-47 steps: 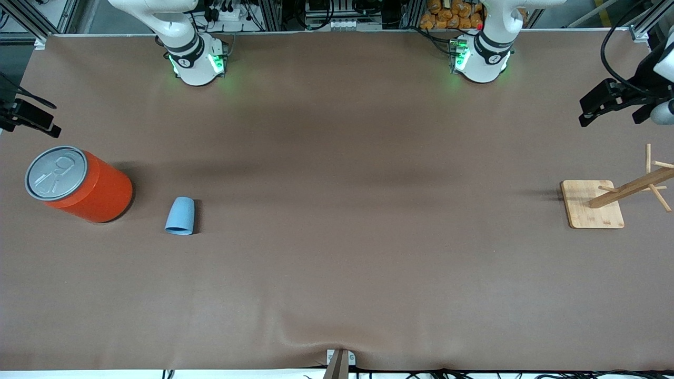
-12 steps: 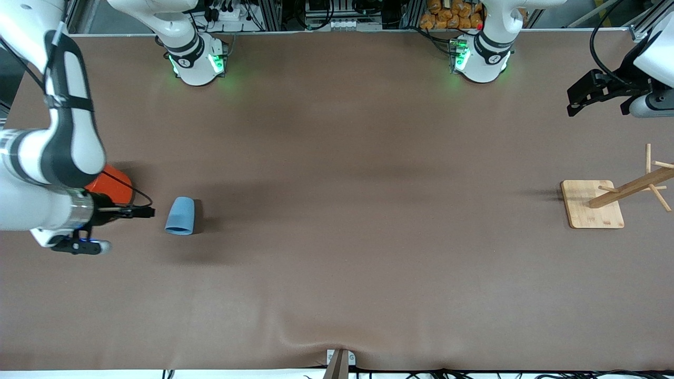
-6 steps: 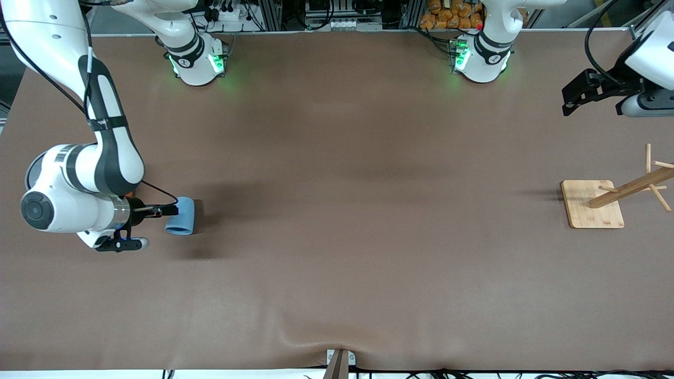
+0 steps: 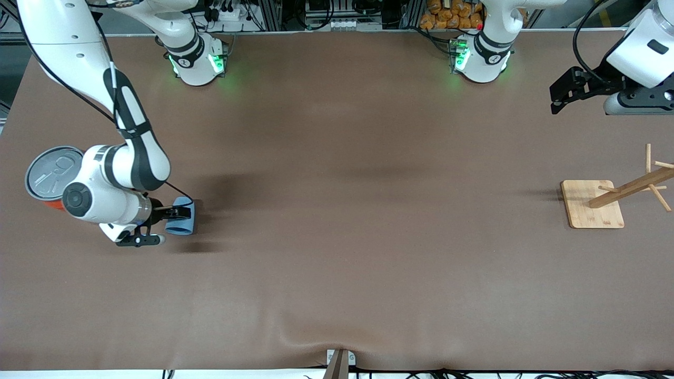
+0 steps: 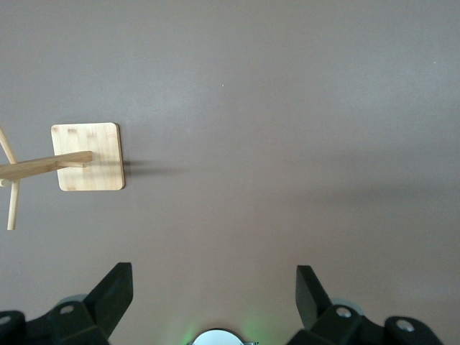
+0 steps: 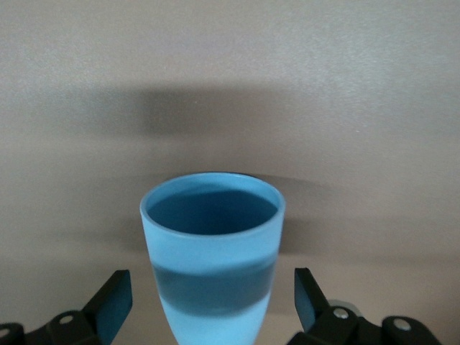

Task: Flip cup
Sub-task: 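Close the right gripper around the lying blue cup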

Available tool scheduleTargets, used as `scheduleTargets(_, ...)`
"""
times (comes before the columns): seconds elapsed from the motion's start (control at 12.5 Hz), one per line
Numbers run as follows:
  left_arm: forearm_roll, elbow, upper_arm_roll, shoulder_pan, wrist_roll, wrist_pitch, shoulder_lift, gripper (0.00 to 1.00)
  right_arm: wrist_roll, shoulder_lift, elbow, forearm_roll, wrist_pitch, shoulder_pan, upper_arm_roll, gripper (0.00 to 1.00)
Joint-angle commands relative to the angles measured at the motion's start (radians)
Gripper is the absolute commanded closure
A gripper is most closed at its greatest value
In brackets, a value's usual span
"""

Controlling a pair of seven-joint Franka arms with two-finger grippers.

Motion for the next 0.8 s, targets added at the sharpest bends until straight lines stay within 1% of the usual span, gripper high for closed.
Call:
scheduleTargets(0.0, -0.001, 0.009, -0.004, 0.008, -0.002, -0.012, 0.006, 0.0, -0.015, -0.005, -0.037, 0.01, 0.051, 0.022, -0.006, 0.28)
scheduleTargets(0.08, -0.001, 0.006, -0.004, 0.007, -0.002, -0.012, 0.006, 0.0, -0.015, -0.005, -0.036, 0.01, 0.051, 0.027, -0.006, 0.4)
scheduleTargets(0.16, -0.001, 0.003, -0.004, 0.005, -0.006, -0.012, 0.006, 0.0, -0.017, -0.005, -0.036, 0.01, 0.051, 0.027, -0.006, 0.43)
scheduleTargets(0.32, -0.001, 0.003, -0.004, 0.002, -0.006, -0.012, 0.008, 0.0, -0.017, 0.001, -0.036, 0.01, 0.056, 0.027, -0.006, 0.43)
scheduleTargets(0.4, -0.001, 0.004, -0.004, -0.003, -0.005, -0.012, 0.012, 0.0, -0.026, 0.004, -0.036, 0.01, 0.06, 0.027, -0.006, 0.52)
scheduleTargets(0.48, -0.001, 0.004, -0.005, -0.003, -0.003, -0.012, 0.012, 0.0, -0.067, 0.004, -0.036, 0.01, 0.056, 0.027, -0.006, 0.66)
scheduleTargets(0.56, -0.001, 0.004, -0.005, -0.004, -0.003, -0.012, 0.015, 0.0, -0.114, 0.001, -0.031, 0.01, 0.047, 0.024, -0.006, 0.72)
scheduleTargets(0.72, -0.005, 0.006, -0.007, -0.006, -0.006, -0.009, 0.014, 0.0, -0.217, -0.004, -0.002, 0.01, 0.042, 0.028, -0.005, 0.73)
